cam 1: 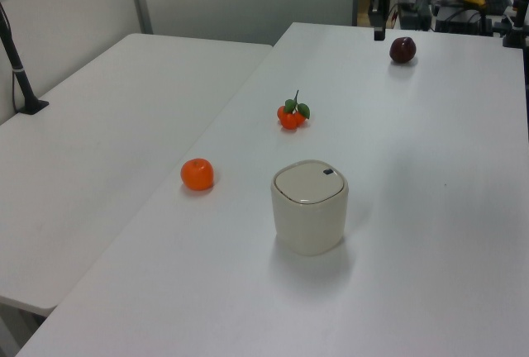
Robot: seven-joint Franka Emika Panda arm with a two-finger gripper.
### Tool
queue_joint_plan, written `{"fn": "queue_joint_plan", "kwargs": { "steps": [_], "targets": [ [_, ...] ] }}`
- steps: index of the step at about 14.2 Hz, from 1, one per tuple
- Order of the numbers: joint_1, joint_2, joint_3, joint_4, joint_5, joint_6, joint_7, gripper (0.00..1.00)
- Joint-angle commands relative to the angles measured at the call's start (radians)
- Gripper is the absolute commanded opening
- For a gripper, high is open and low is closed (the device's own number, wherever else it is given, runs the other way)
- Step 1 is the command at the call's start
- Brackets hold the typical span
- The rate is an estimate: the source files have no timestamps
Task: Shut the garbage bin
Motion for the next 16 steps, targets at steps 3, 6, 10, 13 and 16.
{"fn": "queue_joint_plan", "kwargs": {
  "steps": [3,6,10,13,16],
  "targets": [
    [-0.022,-0.035,0.008,-0.027,-0.021,-0.015,0.029,0.23],
    [-0.038,-0.062,0.008,-0.032,-0.013,-0.019,0.029,0.78],
    [-0.058,-0.087,0.007,-0.047,-0.013,-0.018,0.029,1.00],
    [-0.068,-0.088,0.007,-0.042,-0.017,-0.010,0.029,1.00],
    [-0.068,-0.094,0.007,-0.042,-0.017,-0.019,0.031,1.00]
  ]
}}
